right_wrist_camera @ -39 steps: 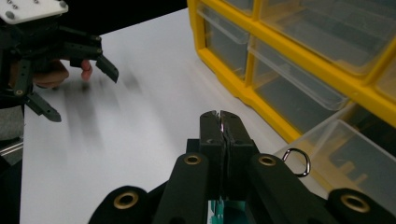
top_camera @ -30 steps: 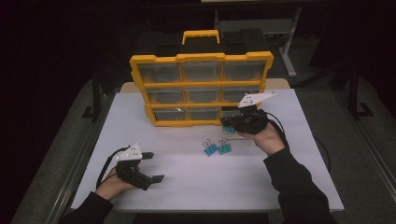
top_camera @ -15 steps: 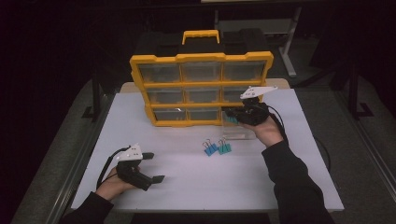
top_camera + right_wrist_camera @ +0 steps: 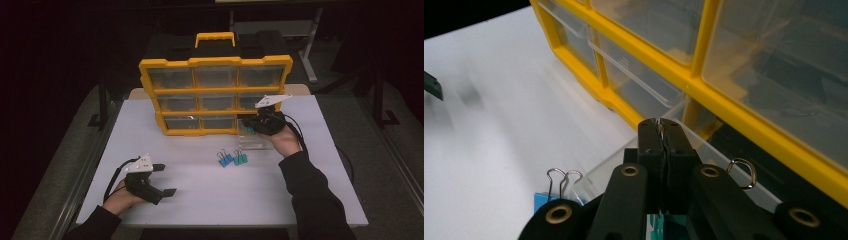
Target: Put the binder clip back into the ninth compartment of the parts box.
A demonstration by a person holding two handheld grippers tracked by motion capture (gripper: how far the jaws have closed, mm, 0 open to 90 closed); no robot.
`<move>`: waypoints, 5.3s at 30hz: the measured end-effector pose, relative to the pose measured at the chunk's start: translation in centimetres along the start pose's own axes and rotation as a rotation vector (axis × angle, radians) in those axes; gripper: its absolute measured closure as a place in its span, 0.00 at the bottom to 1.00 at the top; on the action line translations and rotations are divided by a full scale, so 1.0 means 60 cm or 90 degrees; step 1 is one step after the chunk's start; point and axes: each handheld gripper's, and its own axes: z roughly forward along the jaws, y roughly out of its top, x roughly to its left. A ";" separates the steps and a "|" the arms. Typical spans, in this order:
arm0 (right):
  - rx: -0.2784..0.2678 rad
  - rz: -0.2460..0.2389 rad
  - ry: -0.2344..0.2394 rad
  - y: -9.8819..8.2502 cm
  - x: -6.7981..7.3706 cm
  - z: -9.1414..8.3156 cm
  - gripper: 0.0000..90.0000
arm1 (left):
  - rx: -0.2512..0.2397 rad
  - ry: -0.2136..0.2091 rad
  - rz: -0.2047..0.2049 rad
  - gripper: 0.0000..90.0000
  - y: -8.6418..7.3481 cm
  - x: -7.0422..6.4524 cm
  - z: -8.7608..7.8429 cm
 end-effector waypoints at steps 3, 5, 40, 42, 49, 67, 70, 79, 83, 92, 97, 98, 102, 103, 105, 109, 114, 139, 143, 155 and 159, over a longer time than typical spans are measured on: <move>0.017 0.000 -0.005 -0.002 -0.001 0.005 0.96 | 0.001 0.000 0.000 0.00 0.000 0.000 0.001; 0.026 -0.002 -0.011 -0.003 -0.001 0.007 0.96 | 0.001 -0.001 0.000 0.00 0.000 0.000 0.001; -0.002 0.026 0.013 0.002 0.031 -0.055 0.41 | -0.001 -0.003 -0.004 0.00 0.000 -0.001 0.000; 0.000 0.024 0.014 -0.002 0.036 -0.059 0.39 | 0.000 -0.003 -0.003 0.00 0.000 -0.001 0.000; 0.008 0.019 0.031 -0.018 0.051 -0.068 0.36 | 0.000 -0.004 0.001 0.00 0.000 -0.001 -0.001; 0.064 0.021 0.057 -0.090 0.089 -0.060 0.34 | 0.001 -0.004 0.000 0.00 0.000 -0.002 0.000; 0.073 0.022 0.059 -0.100 0.091 -0.056 0.32 | 0.001 -0.004 -0.001 0.00 0.000 -0.002 0.000; 0.083 0.035 0.051 -0.125 0.098 -0.038 0.27 | -0.001 -0.002 0.000 0.00 0.000 -0.002 0.000; 0.093 0.037 0.039 -0.133 0.099 -0.029 0.25 | -0.003 -0.002 -0.001 0.00 0.000 -0.003 -0.001; 0.106 0.034 0.020 -0.141 0.103 -0.011 0.24 | -0.003 -0.005 -0.002 0.00 -0.001 -0.004 0.000; 0.110 0.032 0.014 -0.144 0.103 0.000 0.24 | -0.003 -0.004 -0.003 0.00 -0.001 -0.004 0.001; 0.109 0.035 0.012 -0.145 0.103 0.002 0.25 | -0.003 -0.005 -0.003 0.00 -0.001 -0.004 0.001; 0.108 0.045 0.002 -0.144 0.102 0.011 0.25 | -0.003 -0.006 -0.004 0.00 -0.001 -0.004 0.001; 0.108 0.046 0.000 -0.144 0.102 0.013 0.25 | -0.002 -0.006 -0.004 0.00 -0.001 -0.004 0.001; 0.107 0.052 -0.003 -0.144 0.102 0.017 0.25 | -0.002 -0.005 -0.003 0.00 -0.001 -0.004 0.001; 0.108 0.059 -0.013 -0.143 0.101 0.025 0.26 | -0.003 -0.006 -0.003 0.00 -0.001 -0.004 0.001; 0.112 0.064 -0.023 -0.144 0.099 0.035 0.26 | -0.002 -0.006 -0.003 0.00 -0.001 -0.004 0.001; 0.114 0.078 -0.062 -0.143 0.102 0.075 0.34 | -0.003 -0.011 -0.002 0.00 0.000 -0.005 0.002; 0.113 0.076 -0.070 -0.143 0.103 0.075 0.37 | -0.003 -0.011 -0.003 0.00 -0.001 -0.005 0.002; 0.107 0.072 -0.091 -0.141 0.108 0.083 0.42 | -0.002 -0.011 -0.001 0.00 0.000 -0.005 0.002; 0.110 0.064 -0.101 -0.140 0.111 0.085 0.44 | -0.003 -0.011 -0.002 0.00 0.000 -0.005 0.002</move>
